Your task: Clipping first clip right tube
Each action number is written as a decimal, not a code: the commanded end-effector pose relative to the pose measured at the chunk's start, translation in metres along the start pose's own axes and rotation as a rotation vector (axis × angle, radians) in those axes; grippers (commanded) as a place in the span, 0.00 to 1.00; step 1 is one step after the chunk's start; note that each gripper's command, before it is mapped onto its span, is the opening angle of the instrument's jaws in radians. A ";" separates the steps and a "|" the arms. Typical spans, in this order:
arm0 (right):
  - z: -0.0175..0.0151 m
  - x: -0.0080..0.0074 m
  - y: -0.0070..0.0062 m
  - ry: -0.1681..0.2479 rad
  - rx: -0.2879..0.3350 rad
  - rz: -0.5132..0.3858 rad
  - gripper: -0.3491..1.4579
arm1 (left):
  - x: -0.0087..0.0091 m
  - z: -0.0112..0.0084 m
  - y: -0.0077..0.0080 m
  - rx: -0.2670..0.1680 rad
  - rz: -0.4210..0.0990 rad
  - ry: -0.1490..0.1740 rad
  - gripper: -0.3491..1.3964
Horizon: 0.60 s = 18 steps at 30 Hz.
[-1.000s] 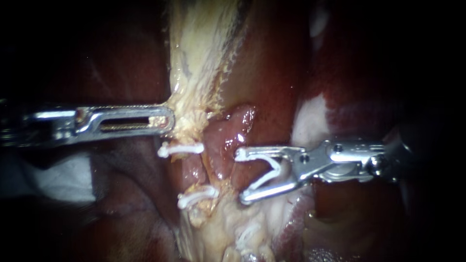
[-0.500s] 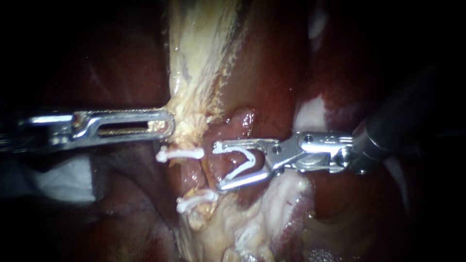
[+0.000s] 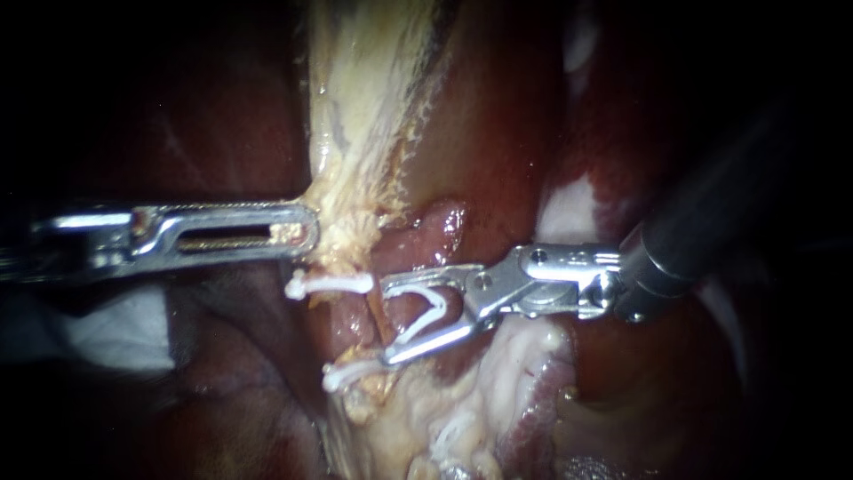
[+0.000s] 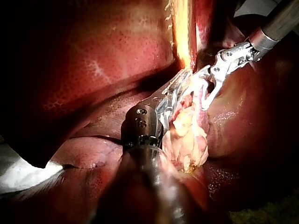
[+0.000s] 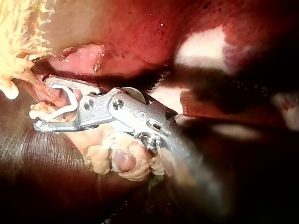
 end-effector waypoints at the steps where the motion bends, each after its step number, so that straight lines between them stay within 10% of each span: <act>1: 0.0001 0.0000 0.0000 -0.004 0.007 0.004 0.50 | 0.0000 0.0001 0.0000 -0.001 0.000 0.000 0.00; 18: 0.0032 0.0007 -0.0016 -0.009 0.087 0.045 0.47 | 0.0000 0.0002 0.0000 -0.001 -0.001 0.000 0.00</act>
